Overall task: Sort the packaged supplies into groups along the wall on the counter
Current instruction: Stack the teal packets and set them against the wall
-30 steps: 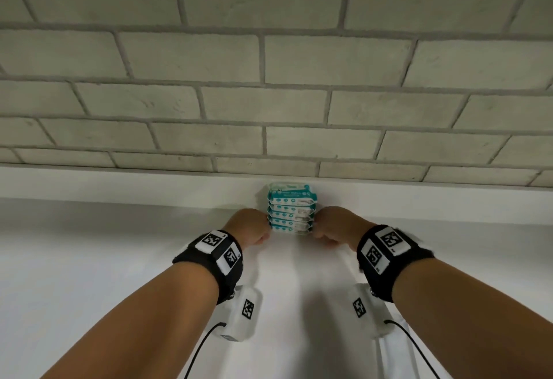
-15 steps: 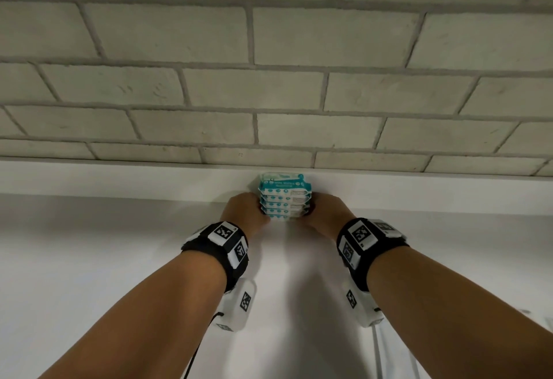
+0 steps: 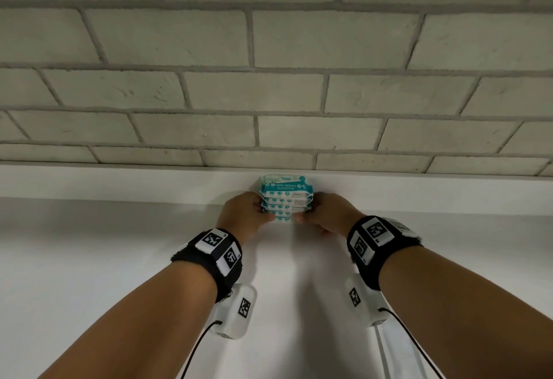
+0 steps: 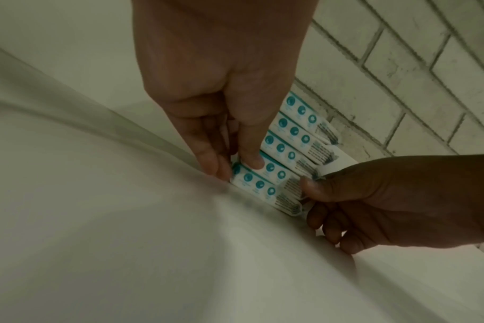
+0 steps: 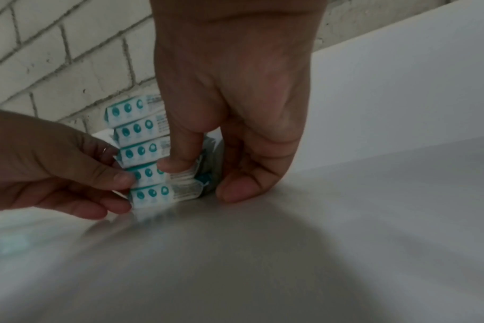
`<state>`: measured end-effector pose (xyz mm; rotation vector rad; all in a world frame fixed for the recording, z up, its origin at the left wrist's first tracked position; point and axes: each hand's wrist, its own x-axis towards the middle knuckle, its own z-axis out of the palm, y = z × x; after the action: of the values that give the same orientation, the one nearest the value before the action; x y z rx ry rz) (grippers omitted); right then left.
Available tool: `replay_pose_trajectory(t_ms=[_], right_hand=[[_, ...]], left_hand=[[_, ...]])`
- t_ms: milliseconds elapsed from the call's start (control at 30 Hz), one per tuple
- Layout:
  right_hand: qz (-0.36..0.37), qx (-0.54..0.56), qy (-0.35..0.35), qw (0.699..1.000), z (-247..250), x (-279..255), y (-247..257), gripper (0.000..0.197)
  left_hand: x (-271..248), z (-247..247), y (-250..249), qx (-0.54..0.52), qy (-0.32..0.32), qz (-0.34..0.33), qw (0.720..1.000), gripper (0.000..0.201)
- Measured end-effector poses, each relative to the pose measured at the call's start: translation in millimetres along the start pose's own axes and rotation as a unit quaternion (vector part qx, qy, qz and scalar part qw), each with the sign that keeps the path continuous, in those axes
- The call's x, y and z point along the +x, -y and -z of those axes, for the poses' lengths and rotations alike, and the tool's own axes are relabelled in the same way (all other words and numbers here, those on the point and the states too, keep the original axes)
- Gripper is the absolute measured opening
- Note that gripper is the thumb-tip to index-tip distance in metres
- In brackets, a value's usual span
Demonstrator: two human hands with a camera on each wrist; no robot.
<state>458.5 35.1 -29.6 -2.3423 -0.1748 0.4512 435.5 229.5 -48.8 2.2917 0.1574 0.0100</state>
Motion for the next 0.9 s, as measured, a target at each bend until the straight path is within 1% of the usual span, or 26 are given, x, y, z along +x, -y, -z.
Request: replay_pose_trajectory(t_ms=[67, 133, 300, 467, 567, 633, 667, 700, 733, 767, 833, 900], right_hand=[[-0.007, 0.046, -0.003, 0.999, 1, -2, -1, 0.038], [-0.016, 0.067, -0.018, 0.997, 1, -3, -2, 0.036], [-0.021, 0.074, -0.024, 0.997, 0, -6, 0, 0.033], [-0.007, 0.072, -0.026, 0.997, 10, -12, 9, 0.023], [-0.008, 0.063, -0.034, 0.997, 10, -14, 13, 0.024], [-0.012, 0.056, -0.033, 0.998, 9, -16, 14, 0.021], [-0.012, 0.051, -0.036, 0.998, 10, -17, 13, 0.023], [-0.009, 0.048, -0.052, 0.997, 10, -18, 12, 0.030], [0.000, 0.050, -0.084, 0.995, 11, -20, 11, 0.037], [0.019, 0.054, -0.124, 0.991, 12, -22, 10, 0.039], [0.065, 0.060, -0.184, 0.979, 13, -28, 13, 0.034], [0.095, 0.041, -0.200, 0.974, 12, -30, 19, 0.026]], left_hand=[[-1, 3, 2, -0.050, 0.001, 0.011, 0.999, 0.022], [0, 5, 4, -0.093, -0.007, 0.024, 0.995, 0.023], [-1, 7, 1, -0.083, -0.013, 0.014, 0.996, 0.020], [-4, 17, -4, -0.096, -0.032, -0.009, 0.995, 0.017], [-3, 20, -7, -0.094, -0.037, -0.015, 0.995, 0.022], [-5, 21, -9, -0.099, -0.037, -0.015, 0.994, 0.027], [-7, 23, -10, -0.107, -0.041, -0.017, 0.993, 0.030], [-9, 25, -11, -0.120, -0.047, -0.018, 0.991, 0.033], [-11, 27, -11, -0.137, -0.055, -0.019, 0.989, 0.034], [-14, 29, -12, -0.154, -0.063, -0.020, 0.986, 0.033], [-17, 32, -15, -0.175, -0.075, -0.023, 0.981, 0.026], [-18, 31, -20, -0.180, -0.080, -0.027, 0.980, 0.018]])
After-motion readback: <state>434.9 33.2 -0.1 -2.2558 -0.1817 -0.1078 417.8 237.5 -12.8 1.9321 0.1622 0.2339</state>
